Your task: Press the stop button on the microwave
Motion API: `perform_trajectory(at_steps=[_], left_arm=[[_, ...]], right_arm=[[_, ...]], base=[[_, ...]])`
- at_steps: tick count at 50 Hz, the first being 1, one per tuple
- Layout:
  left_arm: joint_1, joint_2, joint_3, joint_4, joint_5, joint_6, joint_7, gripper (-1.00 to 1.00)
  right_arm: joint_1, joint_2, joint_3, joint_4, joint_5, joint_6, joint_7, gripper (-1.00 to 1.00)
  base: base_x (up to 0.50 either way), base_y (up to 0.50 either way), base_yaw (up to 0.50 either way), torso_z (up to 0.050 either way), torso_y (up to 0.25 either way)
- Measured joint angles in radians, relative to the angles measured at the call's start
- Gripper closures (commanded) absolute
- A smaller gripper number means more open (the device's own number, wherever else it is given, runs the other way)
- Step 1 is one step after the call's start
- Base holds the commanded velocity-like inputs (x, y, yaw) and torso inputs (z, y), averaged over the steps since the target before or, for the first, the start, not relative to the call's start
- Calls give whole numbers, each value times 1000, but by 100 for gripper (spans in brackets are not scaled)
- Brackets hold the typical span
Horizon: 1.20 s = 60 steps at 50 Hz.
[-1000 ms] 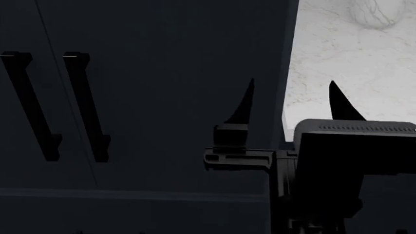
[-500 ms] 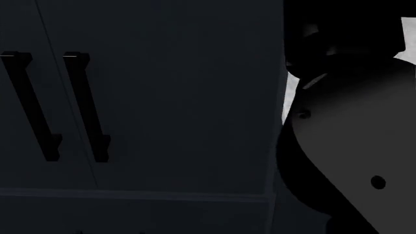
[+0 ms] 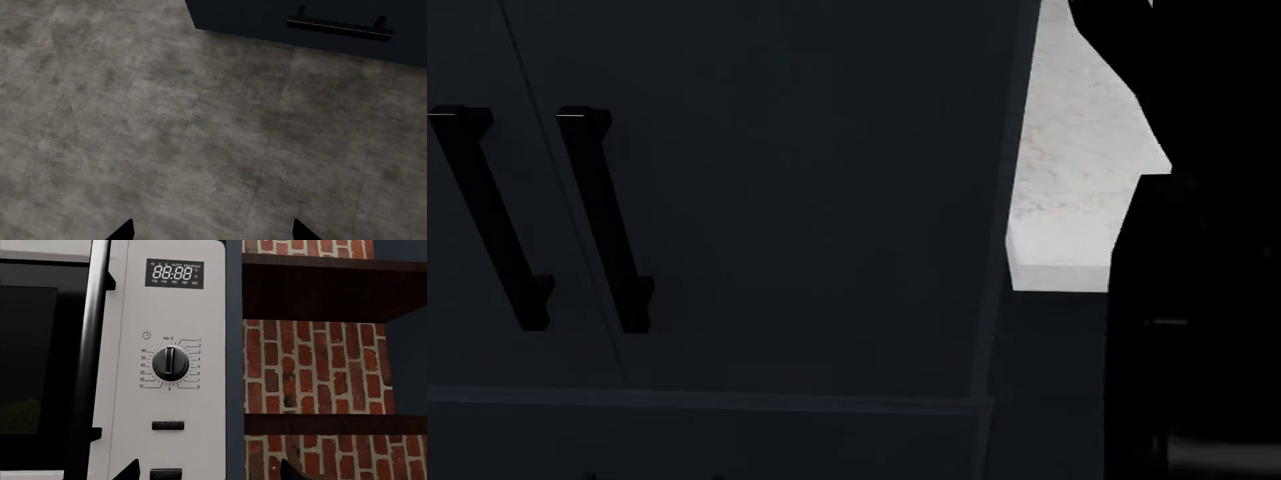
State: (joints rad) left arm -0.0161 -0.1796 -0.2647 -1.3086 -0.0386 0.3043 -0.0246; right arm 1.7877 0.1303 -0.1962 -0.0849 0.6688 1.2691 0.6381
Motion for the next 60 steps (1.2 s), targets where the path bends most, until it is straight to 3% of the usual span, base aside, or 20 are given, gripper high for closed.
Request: perform_trajectory(at_steps=[21, 45, 60], left_arm=[[-1, -1, -1, 1, 0, 0, 0, -100], [0, 0, 0, 0, 0, 0, 0, -100], [0, 0, 0, 0, 0, 0, 0, -100]], right_arm=[[159, -48, -52, 319, -53, -160, -61, -100], [163, -45, -89, 338, -51, -189, -51, -100], [155, -39, -108, 333, -38, -192, -49, -100]], base=[[42, 135, 0, 0, 0], [0, 0, 0, 49, 128], [0, 0, 0, 29, 24]])
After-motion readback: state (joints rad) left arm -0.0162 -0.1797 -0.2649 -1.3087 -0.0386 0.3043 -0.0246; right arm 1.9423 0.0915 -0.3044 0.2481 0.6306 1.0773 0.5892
